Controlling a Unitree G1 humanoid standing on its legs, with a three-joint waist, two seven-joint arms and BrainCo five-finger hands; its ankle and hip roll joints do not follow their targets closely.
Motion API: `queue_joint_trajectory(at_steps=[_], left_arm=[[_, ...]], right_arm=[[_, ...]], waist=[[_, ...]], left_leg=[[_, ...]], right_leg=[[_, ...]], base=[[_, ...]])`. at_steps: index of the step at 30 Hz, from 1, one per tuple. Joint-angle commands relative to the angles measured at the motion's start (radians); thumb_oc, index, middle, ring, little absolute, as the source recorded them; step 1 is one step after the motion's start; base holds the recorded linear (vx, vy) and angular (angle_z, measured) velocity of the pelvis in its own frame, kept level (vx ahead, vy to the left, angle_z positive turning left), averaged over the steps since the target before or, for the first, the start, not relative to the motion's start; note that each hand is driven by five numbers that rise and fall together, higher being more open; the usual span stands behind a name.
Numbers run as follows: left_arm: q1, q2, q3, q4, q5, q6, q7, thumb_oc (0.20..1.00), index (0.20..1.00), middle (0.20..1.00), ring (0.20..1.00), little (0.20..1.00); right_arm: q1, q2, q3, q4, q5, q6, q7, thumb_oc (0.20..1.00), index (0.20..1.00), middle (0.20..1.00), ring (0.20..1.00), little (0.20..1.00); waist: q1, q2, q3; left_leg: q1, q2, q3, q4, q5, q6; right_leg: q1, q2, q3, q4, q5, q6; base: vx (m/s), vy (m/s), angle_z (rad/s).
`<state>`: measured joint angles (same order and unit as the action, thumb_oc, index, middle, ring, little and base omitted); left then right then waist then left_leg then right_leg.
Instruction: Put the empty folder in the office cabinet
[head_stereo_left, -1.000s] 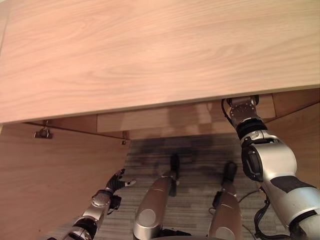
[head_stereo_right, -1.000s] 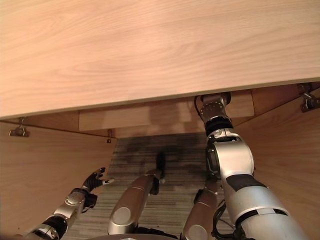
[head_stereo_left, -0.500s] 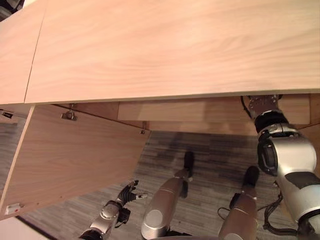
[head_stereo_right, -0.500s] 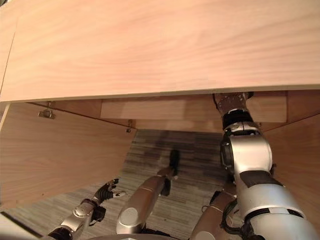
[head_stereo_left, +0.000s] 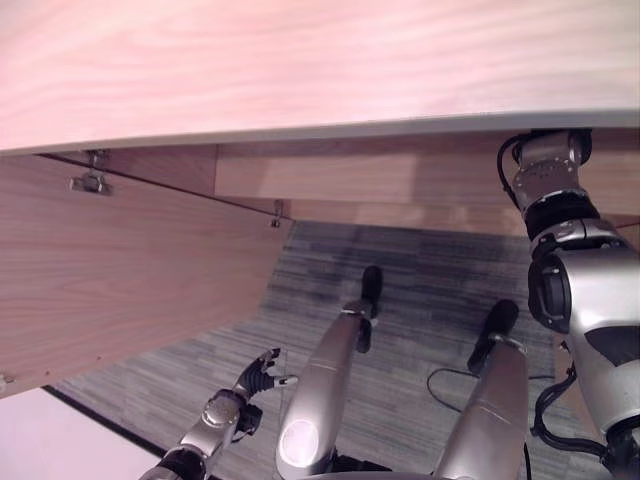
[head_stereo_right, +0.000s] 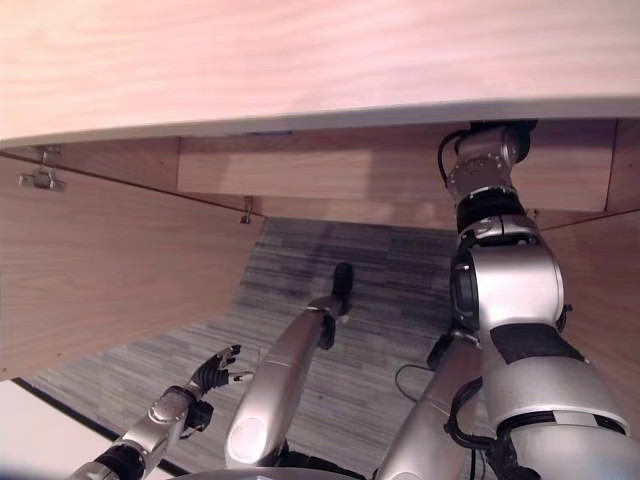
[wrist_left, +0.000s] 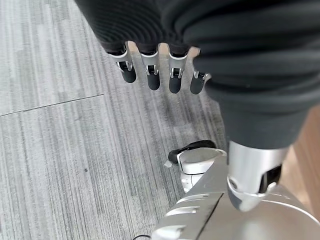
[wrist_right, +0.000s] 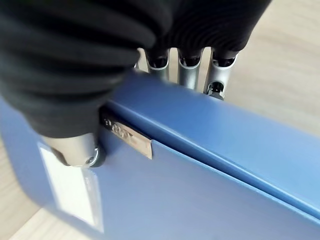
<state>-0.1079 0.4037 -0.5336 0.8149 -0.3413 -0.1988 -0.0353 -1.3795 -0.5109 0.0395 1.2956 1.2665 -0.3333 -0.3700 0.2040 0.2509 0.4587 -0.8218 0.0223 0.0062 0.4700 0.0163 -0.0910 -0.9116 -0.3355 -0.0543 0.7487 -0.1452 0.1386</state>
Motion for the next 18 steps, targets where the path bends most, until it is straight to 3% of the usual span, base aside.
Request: queue_joint_trajectory(at_steps=[1, 12, 18], left_arm=[[0.001, 0.033, 0.000, 0.046, -0.033, 0.000, 0.017, 1.000, 1.000, 1.000, 1.000, 1.000], [-0.012, 0.073, 0.009, -0.004, -0.068, -0.008, 0.043, 1.000, 1.000, 1.000, 1.000, 1.000], [-0.005, 0.096, 0.015, -0.019, -0.070, -0.012, 0.051, 1.000, 1.000, 1.000, 1.000, 1.000]], right_arm=[[-0.094, -0.196, 0.064, -0.083, -0.048, -0.051, 0.010, 0.200, 0.200, 0.200, 0.200, 0.200], [-0.140, -0.210, 0.106, -0.100, -0.038, -0.061, -0.014, 0.200, 0.200, 0.200, 0.200, 0.200], [-0.153, -0.213, 0.116, -0.105, -0.026, -0.068, -0.021, 0.200, 0.200, 0.200, 0.200, 0.200]], waist=[[-0.012, 0.046, -0.015], [-0.036, 0.003, 0.011], [-0.039, -0.009, 0.014]], left_leg=[[0.013, 0.067, -0.044, 0.148, -0.185, -0.043], [-0.201, 0.062, -0.077, 0.385, -0.278, -0.040], [-0.256, 0.051, -0.084, 0.442, -0.304, -0.045]], right_leg=[[0.032, 0.021, -0.024, 0.012, -0.104, 0.050], [-0.178, 0.042, -0.014, 0.270, -0.237, 0.022], [-0.229, 0.043, -0.013, 0.328, -0.271, 0.003]], base=[[0.02, -0.045, 0.15], [0.03, -0.068, 0.03], [0.03, -0.059, 0.05]])
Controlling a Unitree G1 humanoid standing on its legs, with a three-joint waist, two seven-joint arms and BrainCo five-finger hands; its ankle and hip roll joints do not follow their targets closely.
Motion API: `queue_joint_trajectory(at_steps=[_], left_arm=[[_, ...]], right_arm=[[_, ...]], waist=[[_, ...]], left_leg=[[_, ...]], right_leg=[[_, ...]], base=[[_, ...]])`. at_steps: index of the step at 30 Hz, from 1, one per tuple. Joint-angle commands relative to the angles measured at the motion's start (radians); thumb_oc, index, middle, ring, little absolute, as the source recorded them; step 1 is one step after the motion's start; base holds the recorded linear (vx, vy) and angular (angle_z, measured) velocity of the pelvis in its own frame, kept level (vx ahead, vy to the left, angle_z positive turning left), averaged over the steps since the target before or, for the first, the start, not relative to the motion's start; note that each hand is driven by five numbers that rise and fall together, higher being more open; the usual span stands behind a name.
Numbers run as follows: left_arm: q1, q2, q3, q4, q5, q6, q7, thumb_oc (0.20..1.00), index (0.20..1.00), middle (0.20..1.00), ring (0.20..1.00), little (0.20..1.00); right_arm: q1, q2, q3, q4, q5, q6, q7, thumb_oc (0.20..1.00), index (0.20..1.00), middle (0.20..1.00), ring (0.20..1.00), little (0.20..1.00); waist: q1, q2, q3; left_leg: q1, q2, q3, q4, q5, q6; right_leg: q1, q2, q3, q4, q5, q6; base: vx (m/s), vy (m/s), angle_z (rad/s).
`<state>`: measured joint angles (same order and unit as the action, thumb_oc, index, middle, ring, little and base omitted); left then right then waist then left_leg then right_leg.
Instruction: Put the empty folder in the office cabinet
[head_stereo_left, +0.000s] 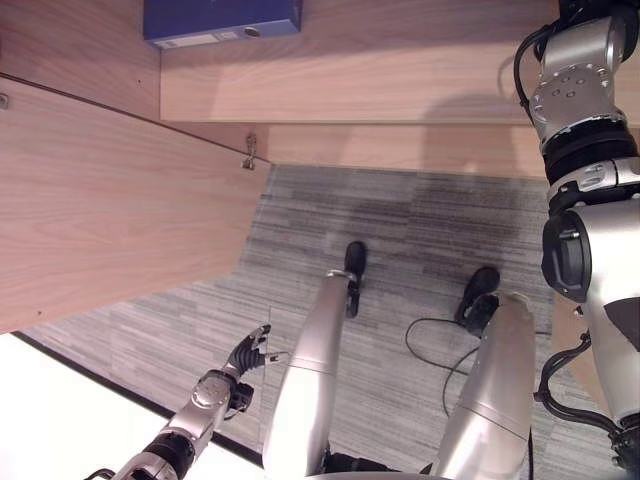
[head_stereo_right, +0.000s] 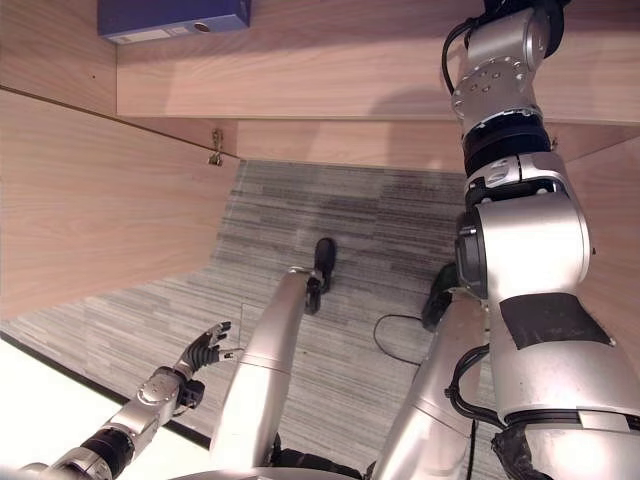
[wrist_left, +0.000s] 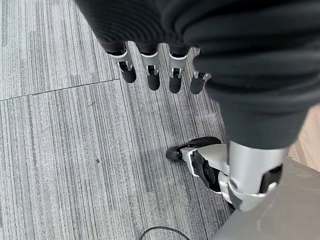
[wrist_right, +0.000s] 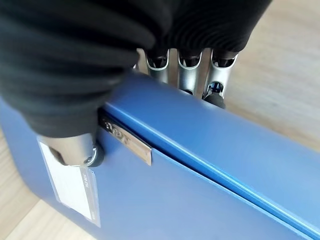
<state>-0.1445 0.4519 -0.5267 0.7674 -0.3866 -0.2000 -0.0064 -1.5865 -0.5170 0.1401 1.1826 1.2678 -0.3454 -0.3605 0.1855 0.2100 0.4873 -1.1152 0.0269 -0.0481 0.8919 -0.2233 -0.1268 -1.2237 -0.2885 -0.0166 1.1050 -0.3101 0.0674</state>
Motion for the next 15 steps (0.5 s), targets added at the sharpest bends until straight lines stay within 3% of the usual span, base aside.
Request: queue_joint_trajectory(at_steps=[1, 13, 15], left_arm=[[0.034, 0.050, 0.007, 0.024, -0.022, -0.010, 0.023, 1.000, 1.000, 1.000, 1.000, 1.000], [0.052, 0.061, 0.032, 0.024, -0.020, -0.011, 0.030, 1.000, 1.000, 1.000, 1.000, 1.000], [0.053, 0.062, 0.032, 0.026, -0.016, -0.010, 0.029, 1.000, 1.000, 1.000, 1.000, 1.000]], right_arm=[[0.054, -0.204, 0.013, 0.005, -0.025, -0.057, -0.030, 0.200, 0.200, 0.200, 0.200, 0.200], [0.032, -0.164, 0.016, 0.027, -0.037, -0.051, -0.040, 0.200, 0.200, 0.200, 0.200, 0.200], [0.028, -0.161, 0.019, 0.037, -0.036, -0.044, -0.038, 1.000, 1.000, 1.000, 1.000, 1.000]], waist=[[-0.021, 0.030, -0.017], [-0.010, 0.013, -0.044], [-0.009, 0.012, -0.047]], left_leg=[[0.029, 0.044, -0.030, 0.029, -0.068, -0.010], [0.035, 0.042, -0.036, -0.014, -0.051, -0.010], [0.042, 0.042, -0.037, -0.027, -0.049, -0.010]], right_leg=[[0.077, -0.003, -0.050, -0.020, -0.109, 0.071], [0.091, 0.003, -0.062, -0.040, -0.106, 0.066], [0.101, 0.005, -0.062, -0.050, -0.103, 0.067]], base=[[0.00, 0.000, 0.00], [0.00, -0.006, 0.00], [0.00, 0.000, 0.00]])
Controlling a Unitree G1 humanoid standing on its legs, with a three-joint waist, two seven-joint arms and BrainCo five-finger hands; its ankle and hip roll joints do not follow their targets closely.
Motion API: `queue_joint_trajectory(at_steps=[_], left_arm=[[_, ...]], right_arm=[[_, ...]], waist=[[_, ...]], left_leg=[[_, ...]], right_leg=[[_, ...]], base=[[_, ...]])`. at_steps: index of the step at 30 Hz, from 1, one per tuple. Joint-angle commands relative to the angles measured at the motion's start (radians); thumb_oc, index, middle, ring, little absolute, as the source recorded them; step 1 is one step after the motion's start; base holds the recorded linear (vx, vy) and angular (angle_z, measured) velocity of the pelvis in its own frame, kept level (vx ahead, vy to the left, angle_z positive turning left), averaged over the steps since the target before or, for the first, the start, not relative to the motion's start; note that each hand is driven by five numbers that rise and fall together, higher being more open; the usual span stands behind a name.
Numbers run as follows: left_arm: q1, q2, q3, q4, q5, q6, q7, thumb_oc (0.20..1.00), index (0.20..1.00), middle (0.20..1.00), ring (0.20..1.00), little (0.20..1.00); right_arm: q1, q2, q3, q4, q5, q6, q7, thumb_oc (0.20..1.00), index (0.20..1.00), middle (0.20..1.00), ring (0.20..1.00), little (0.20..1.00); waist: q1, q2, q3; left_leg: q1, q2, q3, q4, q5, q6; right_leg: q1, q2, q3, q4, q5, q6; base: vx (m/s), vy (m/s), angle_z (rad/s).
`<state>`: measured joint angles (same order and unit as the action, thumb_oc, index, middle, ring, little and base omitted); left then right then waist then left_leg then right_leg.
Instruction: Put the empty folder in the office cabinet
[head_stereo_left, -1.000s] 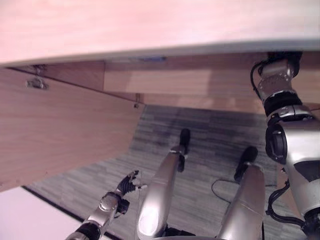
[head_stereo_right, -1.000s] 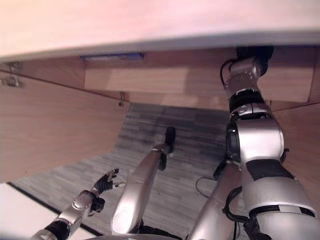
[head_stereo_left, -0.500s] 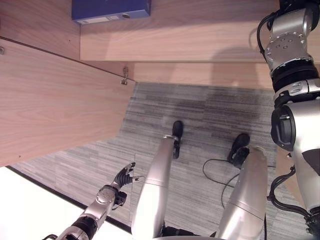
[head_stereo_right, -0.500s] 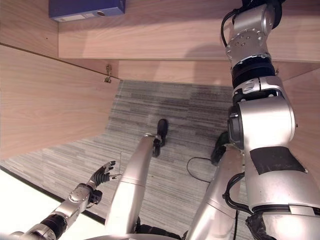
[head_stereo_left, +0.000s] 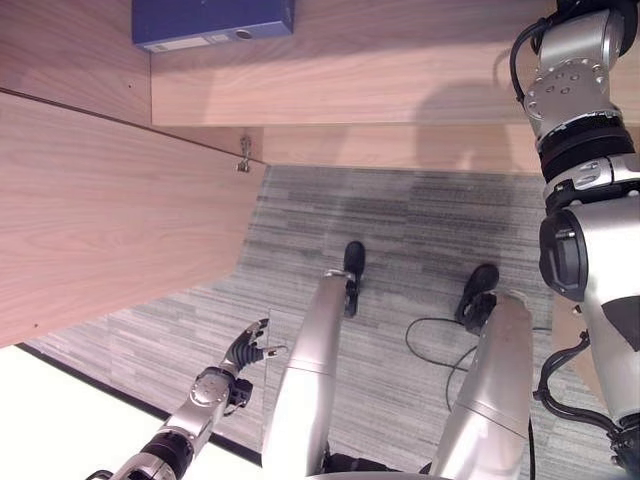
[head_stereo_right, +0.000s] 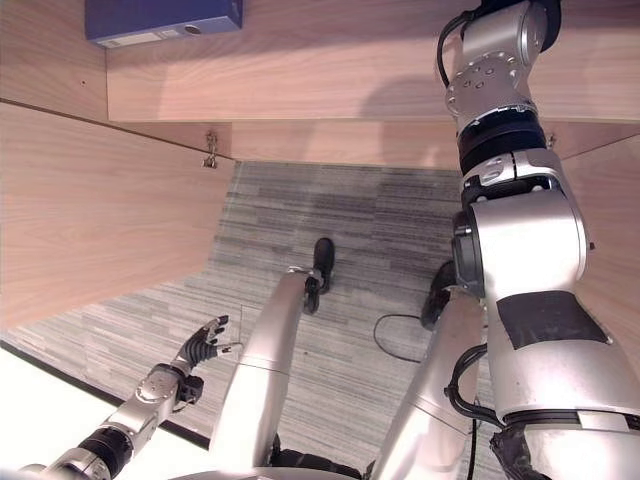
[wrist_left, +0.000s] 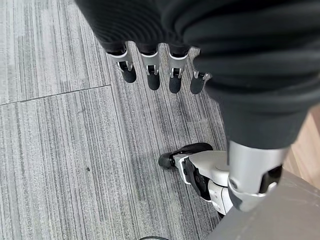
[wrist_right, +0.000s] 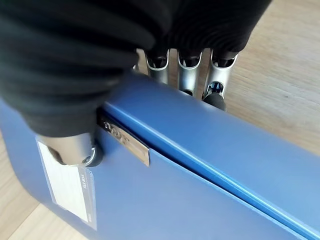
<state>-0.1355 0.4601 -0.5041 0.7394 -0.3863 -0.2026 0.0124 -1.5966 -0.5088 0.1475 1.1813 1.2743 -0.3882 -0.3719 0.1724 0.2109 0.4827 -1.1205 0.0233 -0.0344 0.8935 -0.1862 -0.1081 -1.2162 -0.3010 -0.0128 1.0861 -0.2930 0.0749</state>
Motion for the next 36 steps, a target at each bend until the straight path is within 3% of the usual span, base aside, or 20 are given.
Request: queue_joint_trajectory(at_steps=[1, 7, 15, 28, 36], left_arm=[[0.043, 0.054, 0.009, 0.057, -0.013, -0.007, 0.011, 1.000, 1.000, 1.000, 1.000, 1.000], [0.038, 0.064, 0.013, 0.074, -0.012, -0.009, 0.019, 1.000, 1.000, 1.000, 1.000, 1.000], [0.023, 0.068, 0.017, 0.093, -0.016, -0.002, 0.038, 1.000, 1.000, 1.000, 1.000, 1.000], [0.010, 0.012, 0.000, 0.180, 0.007, 0.000, 0.083, 1.000, 1.000, 1.000, 1.000, 1.000], [0.010, -0.032, -0.009, 0.195, -0.005, -0.004, 0.087, 1.000, 1.000, 1.000, 1.000, 1.000]], right_arm=[[0.036, -0.164, 0.015, 0.043, -0.042, 0.004, -0.025, 1.000, 1.000, 1.000, 1.000, 1.000], [0.026, -0.159, 0.036, 0.114, -0.058, 0.057, -0.048, 1.000, 1.000, 1.000, 1.000, 1.000], [0.046, -0.150, 0.034, 0.208, -0.084, 0.127, -0.097, 1.000, 1.000, 1.000, 1.000, 1.000], [0.077, -0.099, -0.012, 0.347, -0.099, 0.186, -0.203, 1.000, 1.000, 1.000, 1.000, 1.000], [0.138, -0.046, -0.065, 0.340, -0.072, 0.169, -0.235, 1.000, 1.000, 1.000, 1.000, 1.000]], waist=[[0.005, 0.009, -0.044], [0.006, -0.013, -0.052], [0.006, -0.048, -0.056], [0.016, -0.066, -0.091], [0.029, -0.055, -0.114]], left_leg=[[0.053, 0.047, -0.050, -0.039, -0.082, -0.029], [0.108, 0.059, -0.057, -0.090, -0.072, -0.030], [0.229, 0.070, -0.065, -0.248, -0.030, -0.044], [0.470, 0.077, -0.071, -0.606, 0.111, -0.066], [0.598, 0.090, -0.069, -0.783, 0.207, -0.071]], right_leg=[[0.100, 0.018, -0.068, -0.039, -0.118, 0.059], [0.161, 0.019, -0.080, -0.090, -0.110, 0.056], [0.289, 0.019, -0.105, -0.222, -0.070, 0.057], [0.480, 0.055, -0.150, -0.478, 0.027, 0.079], [0.573, 0.068, -0.180, -0.624, 0.117, 0.087]], base=[[0.00, 0.000, 0.00], [0.00, 0.002, 0.01], [0.01, -0.019, 0.02], [0.01, -0.005, 0.02], [-0.02, 0.012, -0.03]])
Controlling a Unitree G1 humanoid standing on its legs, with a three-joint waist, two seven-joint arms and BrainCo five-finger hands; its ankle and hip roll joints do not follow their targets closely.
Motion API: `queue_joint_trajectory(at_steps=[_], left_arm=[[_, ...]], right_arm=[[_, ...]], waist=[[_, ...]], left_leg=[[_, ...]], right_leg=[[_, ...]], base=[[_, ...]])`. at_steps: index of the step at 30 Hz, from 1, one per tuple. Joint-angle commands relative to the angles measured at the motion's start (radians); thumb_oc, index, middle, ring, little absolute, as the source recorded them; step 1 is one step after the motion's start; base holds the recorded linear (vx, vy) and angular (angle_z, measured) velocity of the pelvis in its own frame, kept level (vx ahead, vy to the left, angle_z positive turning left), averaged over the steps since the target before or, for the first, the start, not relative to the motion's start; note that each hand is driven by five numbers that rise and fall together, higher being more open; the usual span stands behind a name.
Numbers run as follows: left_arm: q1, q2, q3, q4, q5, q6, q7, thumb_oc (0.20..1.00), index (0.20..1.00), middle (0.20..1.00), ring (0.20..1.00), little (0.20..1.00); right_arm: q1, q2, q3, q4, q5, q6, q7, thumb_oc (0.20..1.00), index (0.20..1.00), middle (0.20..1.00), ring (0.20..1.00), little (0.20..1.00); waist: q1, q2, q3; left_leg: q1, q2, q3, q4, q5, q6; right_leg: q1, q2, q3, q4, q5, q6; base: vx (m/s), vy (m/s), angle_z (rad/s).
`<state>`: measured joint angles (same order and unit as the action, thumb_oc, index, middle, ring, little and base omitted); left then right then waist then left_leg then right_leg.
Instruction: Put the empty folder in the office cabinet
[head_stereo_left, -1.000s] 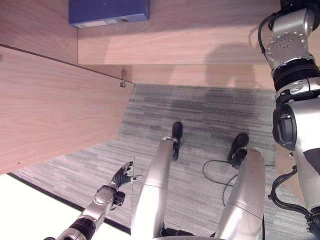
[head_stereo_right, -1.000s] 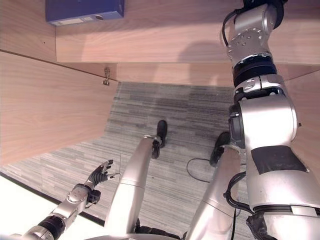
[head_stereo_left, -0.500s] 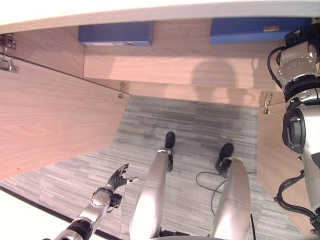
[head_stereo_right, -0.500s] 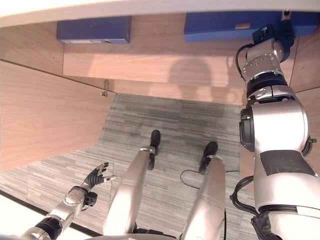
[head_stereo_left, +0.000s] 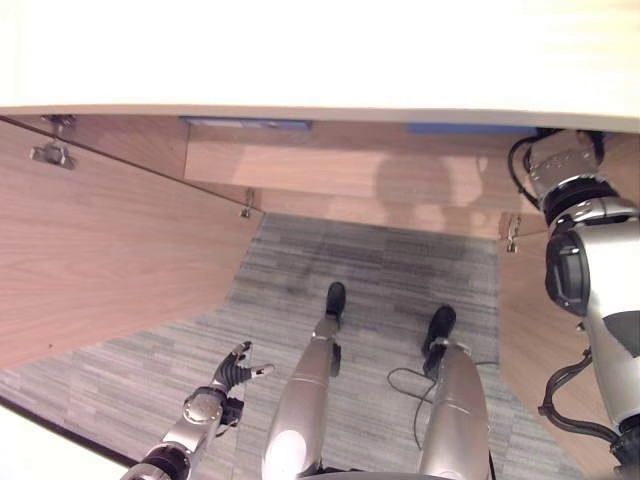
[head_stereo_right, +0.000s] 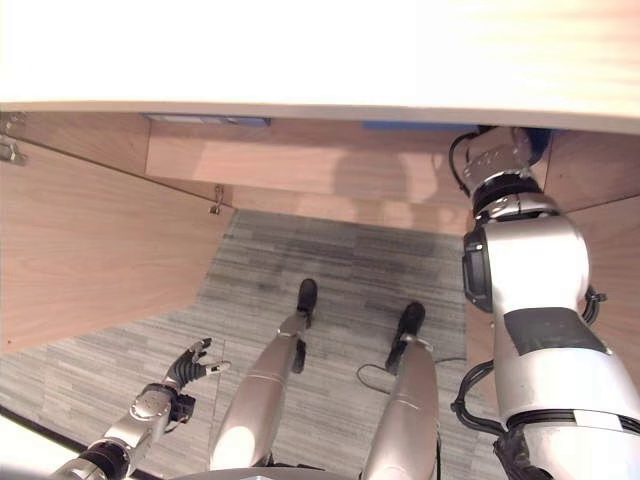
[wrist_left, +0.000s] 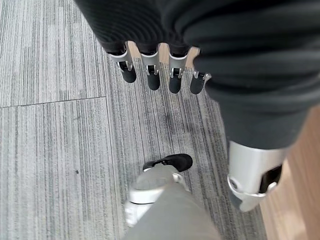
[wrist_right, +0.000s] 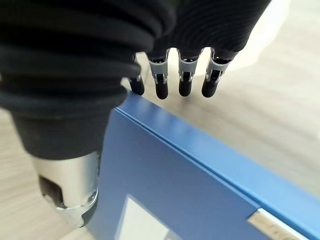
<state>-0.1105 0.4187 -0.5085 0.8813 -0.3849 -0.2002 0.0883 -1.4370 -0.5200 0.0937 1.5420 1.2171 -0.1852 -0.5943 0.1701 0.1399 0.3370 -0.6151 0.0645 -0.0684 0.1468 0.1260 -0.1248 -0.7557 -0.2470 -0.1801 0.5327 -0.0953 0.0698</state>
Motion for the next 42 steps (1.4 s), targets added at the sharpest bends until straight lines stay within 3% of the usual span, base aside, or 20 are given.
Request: queue_joint_trajectory(at_steps=[1, 4, 10, 21, 26, 28, 31, 32, 36, 42], left_arm=[[-0.012, 0.008, -0.005, 0.053, -0.007, -0.006, 0.010, 1.000, 1.000, 1.000, 1.000, 1.000], [-0.001, -0.001, 0.000, 0.049, -0.012, -0.005, 0.007, 1.000, 1.000, 1.000, 1.000, 1.000], [0.070, 0.047, 0.008, -0.135, -0.054, -0.001, -0.036, 1.000, 1.000, 1.000, 1.000, 1.000], [0.119, 0.086, 0.013, -0.266, -0.095, 0.011, -0.061, 1.000, 1.000, 1.000, 1.000, 1.000], [0.174, 0.155, 0.024, -0.405, -0.105, 0.026, -0.100, 1.000, 1.000, 1.000, 1.000, 1.000], [0.062, 0.100, -0.027, -0.316, -0.104, 0.040, -0.084, 1.000, 1.000, 1.000, 1.000, 1.000], [0.065, 0.073, -0.016, -0.258, -0.095, 0.037, -0.083, 1.000, 1.000, 1.000, 1.000, 1.000], [0.085, 0.071, -0.010, -0.236, -0.093, 0.033, -0.102, 1.000, 1.000, 1.000, 1.000, 1.000], [0.155, 0.088, -0.015, -0.249, -0.063, 0.029, -0.149, 1.000, 1.000, 1.000, 1.000, 1.000], [0.163, 0.084, -0.043, -0.255, -0.038, 0.028, -0.173, 1.000, 1.000, 1.000, 1.000, 1.000]], right_arm=[[-0.014, -0.032, -0.016, -0.023, -0.013, -0.034, -0.012, 1.000, 1.000, 1.000, 1.000, 1.000], [0.019, -0.026, -0.033, -0.030, -0.012, -0.031, -0.010, 1.000, 1.000, 1.000, 1.000, 1.000], [0.120, -0.026, -0.040, -0.080, -0.037, 0.002, 0.044, 1.000, 1.000, 1.000, 1.000, 1.000], [0.128, -0.071, -0.048, -0.062, -0.044, 0.037, 0.071, 1.000, 1.000, 1.000, 1.000, 1.000], [0.131, -0.108, -0.048, -0.070, -0.046, 0.052, 0.088, 1.000, 1.000, 1.000, 1.000, 1.000], [0.083, -0.072, -0.025, -0.093, -0.058, 0.063, 0.084, 1.000, 1.000, 1.000, 1.000, 1.000], [0.053, -0.114, -0.014, -0.087, -0.069, 0.068, 0.111, 1.000, 1.000, 1.000, 1.000, 1.000], [-0.005, -0.199, 0.024, -0.088, -0.056, 0.074, 0.136, 1.000, 1.000, 1.000, 1.000, 1.000], [-0.113, -0.375, 0.143, -0.113, -0.057, 0.064, 0.194, 1.000, 1.000, 1.000, 1.000, 1.000], [-0.164, -0.456, 0.213, -0.148, -0.041, 0.035, 0.230, 1.000, 1.000, 1.000, 1.000, 1.000]], waist=[[0.032, 0.019, 0.029], [0.035, 0.023, 0.017], [0.050, 0.035, -0.001], [0.067, 0.054, -0.001], [0.087, 0.072, -0.007], [0.076, 0.066, -0.005], [0.083, 0.071, -0.005], [0.099, 0.076, -0.008], [0.137, 0.083, -0.021], [0.153, 0.087, -0.029]], left_leg=[[0.108, 0.052, -0.033, -0.055, -0.099, -0.055], [0.148, 0.059, -0.037, -0.103, -0.081, -0.060], [0.225, 0.071, -0.031, -0.210, -0.035, -0.070], [0.235, 0.079, -0.027, -0.224, -0.021, -0.074], [0.235, 0.079, -0.036, -0.227, -0.021, -0.075], [0.232, 0.079, -0.040, -0.227, -0.021, -0.078], [0.228, 0.077, -0.046, -0.227, -0.019, -0.079], [0.221, 0.073, -0.055, -0.229, -0.014, -0.082], [0.210, 0.061, -0.074, -0.233, -0.004, -0.088], [0.207, 0.053, -0.086, -0.233, -0.003, -0.091]], right_leg=[[0.127, 0.015, -0.016, -0.087, -0.075, 0.094], [0.161, 0.016, -0.020, -0.130, -0.056, 0.100], [0.240, 0.016, -0.031, -0.239, -0.009, 0.117], [0.243, 0.008, -0.029, -0.246, 0.000, 0.125], [0.256, 0.003, -0.040, -0.254, 0.003, 0.129], [0.251, 0.000, -0.040, -0.252, 0.002, 0.131], [0.251, -0.004, -0.044, -0.250, 0.001, 0.131], [0.255, -0.010, -0.057, -0.256, 0.003, 0.134], [0.268, -0.025, -0.078, -0.271, 0.009, 0.139], [0.279, -0.033, -0.092, -0.280, 0.013, 0.143]], base=[[0.00, 0.000, 0.00], [0.03, 0.009, -0.02], [0.01, 0.008, 0.00], [0.00, 0.003, -0.04], [0.00, 0.000, 0.00], [-0.01, 0.001, 0.04], [0.00, -0.009, 0.03], [-0.01, -0.026, 0.12], [-0.01, -0.020, 0.15], [0.01, -0.005, 0.12]])
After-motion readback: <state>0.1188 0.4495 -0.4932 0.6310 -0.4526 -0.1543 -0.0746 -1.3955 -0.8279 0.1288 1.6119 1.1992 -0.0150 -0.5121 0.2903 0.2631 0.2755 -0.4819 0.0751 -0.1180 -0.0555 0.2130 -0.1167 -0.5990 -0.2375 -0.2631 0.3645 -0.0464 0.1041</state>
